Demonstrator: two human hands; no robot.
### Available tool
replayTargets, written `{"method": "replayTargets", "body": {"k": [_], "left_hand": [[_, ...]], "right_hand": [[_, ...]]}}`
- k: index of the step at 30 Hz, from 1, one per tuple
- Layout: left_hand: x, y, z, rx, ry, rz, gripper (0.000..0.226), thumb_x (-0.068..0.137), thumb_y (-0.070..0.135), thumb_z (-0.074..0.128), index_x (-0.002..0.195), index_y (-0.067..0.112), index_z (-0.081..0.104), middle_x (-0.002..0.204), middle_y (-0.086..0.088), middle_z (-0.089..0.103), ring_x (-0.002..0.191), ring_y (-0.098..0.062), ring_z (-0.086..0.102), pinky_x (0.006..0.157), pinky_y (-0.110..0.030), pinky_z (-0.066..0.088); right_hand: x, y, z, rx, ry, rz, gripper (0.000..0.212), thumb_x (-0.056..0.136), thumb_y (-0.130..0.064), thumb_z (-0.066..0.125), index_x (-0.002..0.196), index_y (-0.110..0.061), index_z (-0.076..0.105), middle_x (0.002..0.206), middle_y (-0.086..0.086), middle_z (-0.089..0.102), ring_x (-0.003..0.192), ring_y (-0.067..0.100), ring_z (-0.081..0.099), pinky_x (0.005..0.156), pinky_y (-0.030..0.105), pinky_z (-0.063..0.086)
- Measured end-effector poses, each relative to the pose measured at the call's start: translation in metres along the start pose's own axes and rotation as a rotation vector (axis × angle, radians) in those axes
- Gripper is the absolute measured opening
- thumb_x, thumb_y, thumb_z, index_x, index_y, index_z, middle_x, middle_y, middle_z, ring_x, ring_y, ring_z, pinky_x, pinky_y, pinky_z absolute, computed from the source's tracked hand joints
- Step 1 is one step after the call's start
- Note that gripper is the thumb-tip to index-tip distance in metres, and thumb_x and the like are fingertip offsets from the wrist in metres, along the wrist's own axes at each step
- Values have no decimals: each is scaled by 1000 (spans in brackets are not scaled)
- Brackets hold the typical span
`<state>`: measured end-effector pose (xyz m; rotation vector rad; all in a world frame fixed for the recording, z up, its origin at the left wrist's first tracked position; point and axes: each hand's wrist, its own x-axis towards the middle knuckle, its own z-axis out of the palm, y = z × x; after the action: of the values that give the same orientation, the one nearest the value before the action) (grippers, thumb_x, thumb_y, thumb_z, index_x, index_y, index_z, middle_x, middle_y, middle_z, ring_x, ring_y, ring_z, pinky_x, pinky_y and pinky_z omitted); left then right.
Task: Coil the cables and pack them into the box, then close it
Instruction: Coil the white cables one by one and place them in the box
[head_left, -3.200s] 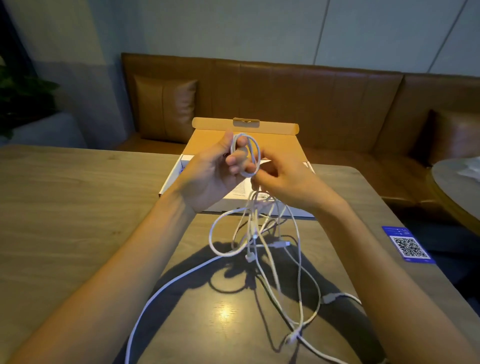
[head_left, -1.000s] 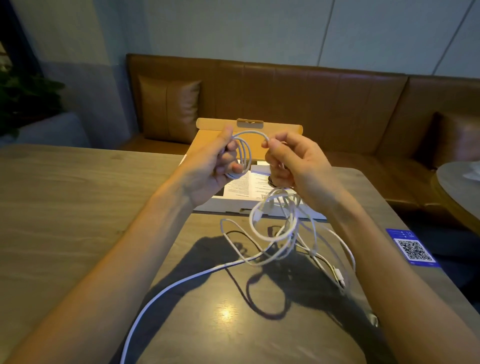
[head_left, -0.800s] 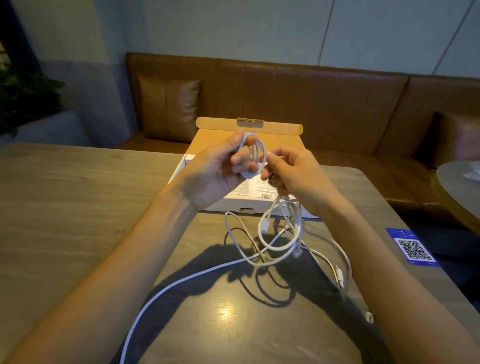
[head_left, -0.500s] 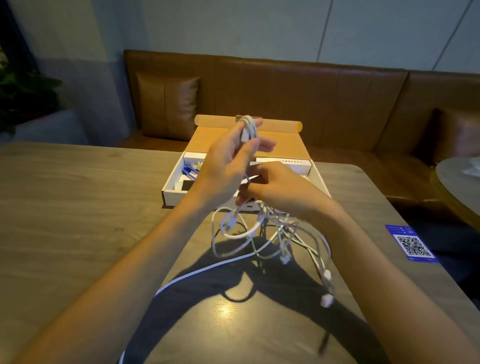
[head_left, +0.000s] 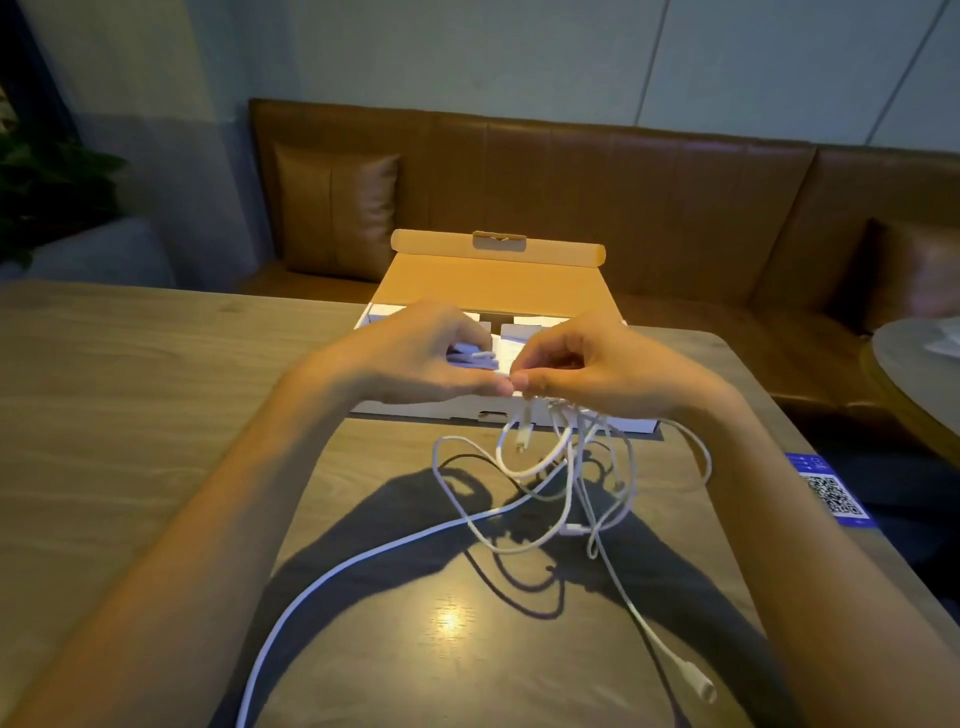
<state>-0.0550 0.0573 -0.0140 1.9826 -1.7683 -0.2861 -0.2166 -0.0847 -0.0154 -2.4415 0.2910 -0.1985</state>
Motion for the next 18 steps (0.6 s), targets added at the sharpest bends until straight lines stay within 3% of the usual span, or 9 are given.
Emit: {"method": "replayTargets", "body": {"k": [4, 9, 15, 18], "left_hand": [[-8, -5, -15, -264, 135, 66, 40, 87, 51, 65, 79, 12, 72, 65, -10, 58, 65, -27, 53, 55, -29, 37], [-12, -9, -24, -473, 346, 77, 29, 89, 45, 64, 78, 19, 71, 66, -8, 55, 64, -18, 52, 59, -27, 42], [-2, -17, -19, -547, 558, -20, 21, 93, 41, 63, 79, 27, 68, 63, 3, 56, 62, -11, 54, 61, -22, 49], [5, -22, -10, -561, 577, -73, 28, 96, 40, 62, 79, 19, 67, 65, -2, 53, 59, -9, 52, 63, -28, 49]], "right_hand": [[-2, -3, -1, 73, -40, -65, 27, 101, -37, 52, 106, -24, 75, 86, -10, 69, 80, 10, 60, 64, 24, 44], [-3, 1, -5, 97, -96, -30, 19, 100, -23, 57, 111, -28, 72, 85, -30, 68, 83, -4, 62, 68, 8, 46], [-1, 6, -6, 85, -58, 36, 12, 101, -24, 57, 108, -29, 65, 97, -8, 72, 83, 13, 68, 71, 21, 56], [-2, 7, -6, 111, 29, 2, 8, 100, -19, 58, 108, -23, 60, 101, -10, 70, 85, 6, 66, 68, 18, 53]]}}
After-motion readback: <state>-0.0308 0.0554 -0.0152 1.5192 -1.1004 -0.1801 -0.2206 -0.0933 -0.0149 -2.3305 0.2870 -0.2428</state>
